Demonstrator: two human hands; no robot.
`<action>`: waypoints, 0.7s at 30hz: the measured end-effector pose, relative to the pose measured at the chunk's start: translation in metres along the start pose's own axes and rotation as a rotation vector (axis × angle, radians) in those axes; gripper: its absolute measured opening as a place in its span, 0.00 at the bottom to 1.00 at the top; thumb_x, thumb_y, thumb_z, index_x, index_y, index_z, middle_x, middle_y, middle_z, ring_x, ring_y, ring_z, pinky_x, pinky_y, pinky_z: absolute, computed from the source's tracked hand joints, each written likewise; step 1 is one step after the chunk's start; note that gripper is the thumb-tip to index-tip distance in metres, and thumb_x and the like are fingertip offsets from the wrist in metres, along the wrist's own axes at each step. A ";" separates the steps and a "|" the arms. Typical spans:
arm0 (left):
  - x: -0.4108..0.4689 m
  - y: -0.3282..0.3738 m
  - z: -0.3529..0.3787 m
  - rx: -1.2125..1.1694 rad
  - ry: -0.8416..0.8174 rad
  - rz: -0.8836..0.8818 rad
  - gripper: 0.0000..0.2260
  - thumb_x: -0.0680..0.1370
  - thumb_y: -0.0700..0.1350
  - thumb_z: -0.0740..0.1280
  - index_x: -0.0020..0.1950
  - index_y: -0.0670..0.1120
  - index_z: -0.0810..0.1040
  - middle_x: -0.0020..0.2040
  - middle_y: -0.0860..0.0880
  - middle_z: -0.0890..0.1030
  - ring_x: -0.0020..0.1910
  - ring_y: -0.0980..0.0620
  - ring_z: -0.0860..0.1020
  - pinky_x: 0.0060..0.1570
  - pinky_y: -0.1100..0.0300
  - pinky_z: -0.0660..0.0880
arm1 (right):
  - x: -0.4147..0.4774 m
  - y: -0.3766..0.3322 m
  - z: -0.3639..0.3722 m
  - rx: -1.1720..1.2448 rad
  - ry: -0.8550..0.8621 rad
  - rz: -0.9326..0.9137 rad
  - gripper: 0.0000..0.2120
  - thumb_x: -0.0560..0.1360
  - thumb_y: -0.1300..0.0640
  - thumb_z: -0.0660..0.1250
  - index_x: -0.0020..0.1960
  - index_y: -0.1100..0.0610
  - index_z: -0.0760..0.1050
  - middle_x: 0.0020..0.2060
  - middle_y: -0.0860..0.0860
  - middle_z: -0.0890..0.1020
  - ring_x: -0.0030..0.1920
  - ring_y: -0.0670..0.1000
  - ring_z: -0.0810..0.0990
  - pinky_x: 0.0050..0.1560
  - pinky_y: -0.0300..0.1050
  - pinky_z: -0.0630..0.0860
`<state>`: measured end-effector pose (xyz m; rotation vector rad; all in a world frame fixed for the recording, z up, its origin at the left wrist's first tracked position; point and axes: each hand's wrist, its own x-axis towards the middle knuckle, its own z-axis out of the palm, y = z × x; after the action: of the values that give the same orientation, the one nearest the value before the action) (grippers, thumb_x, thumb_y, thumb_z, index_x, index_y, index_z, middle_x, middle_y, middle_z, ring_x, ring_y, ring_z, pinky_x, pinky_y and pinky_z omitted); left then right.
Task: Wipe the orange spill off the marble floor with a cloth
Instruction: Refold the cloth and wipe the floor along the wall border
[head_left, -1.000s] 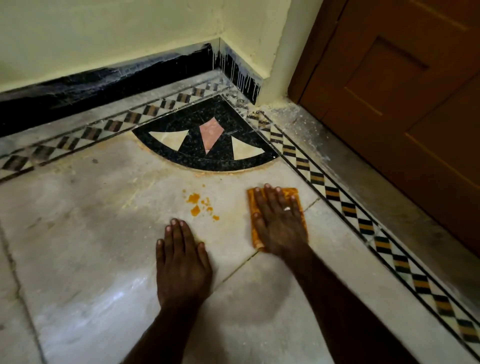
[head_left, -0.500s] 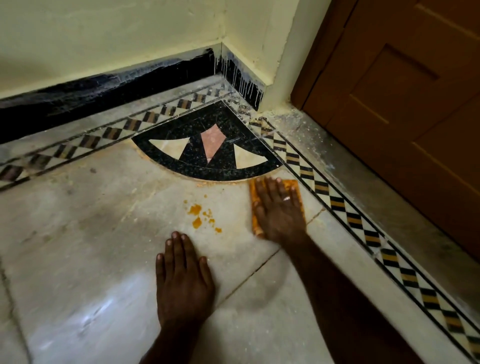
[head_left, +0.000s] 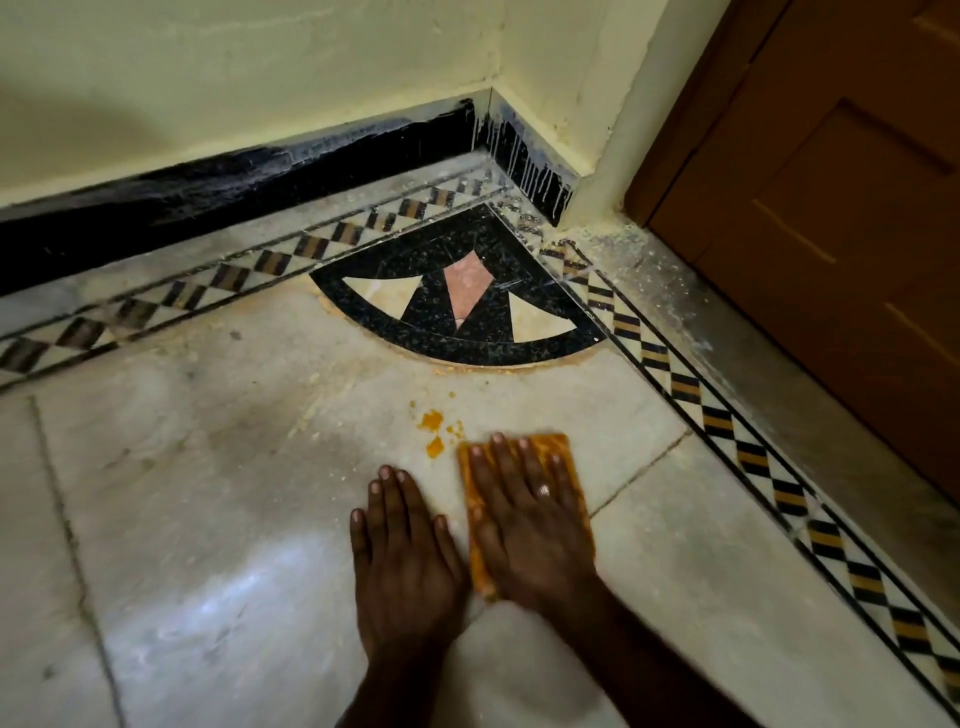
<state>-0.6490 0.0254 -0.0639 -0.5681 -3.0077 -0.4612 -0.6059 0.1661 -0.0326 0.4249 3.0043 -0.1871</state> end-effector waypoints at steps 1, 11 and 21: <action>0.000 0.000 0.000 0.002 -0.004 -0.003 0.27 0.83 0.49 0.53 0.78 0.35 0.60 0.78 0.36 0.63 0.77 0.38 0.65 0.77 0.41 0.58 | 0.020 0.002 -0.002 -0.019 -0.001 -0.038 0.32 0.80 0.44 0.54 0.83 0.48 0.54 0.82 0.52 0.60 0.81 0.56 0.59 0.79 0.63 0.55; 0.001 0.002 -0.004 -0.006 -0.015 -0.112 0.27 0.82 0.48 0.55 0.78 0.35 0.62 0.78 0.35 0.64 0.77 0.37 0.65 0.77 0.40 0.57 | 0.002 0.035 -0.003 -0.081 0.032 0.240 0.32 0.82 0.44 0.46 0.83 0.54 0.53 0.82 0.56 0.57 0.81 0.60 0.58 0.78 0.66 0.56; 0.001 -0.003 0.002 -0.007 -0.047 -0.206 0.28 0.81 0.47 0.51 0.79 0.35 0.59 0.79 0.36 0.61 0.78 0.38 0.62 0.78 0.41 0.56 | 0.107 -0.019 -0.005 -0.093 -0.052 -0.443 0.29 0.82 0.44 0.50 0.82 0.43 0.56 0.82 0.47 0.60 0.81 0.54 0.58 0.80 0.60 0.53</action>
<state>-0.6511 0.0236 -0.0665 -0.2733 -3.1252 -0.4744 -0.7141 0.1771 -0.0379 -0.2556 2.9934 -0.0881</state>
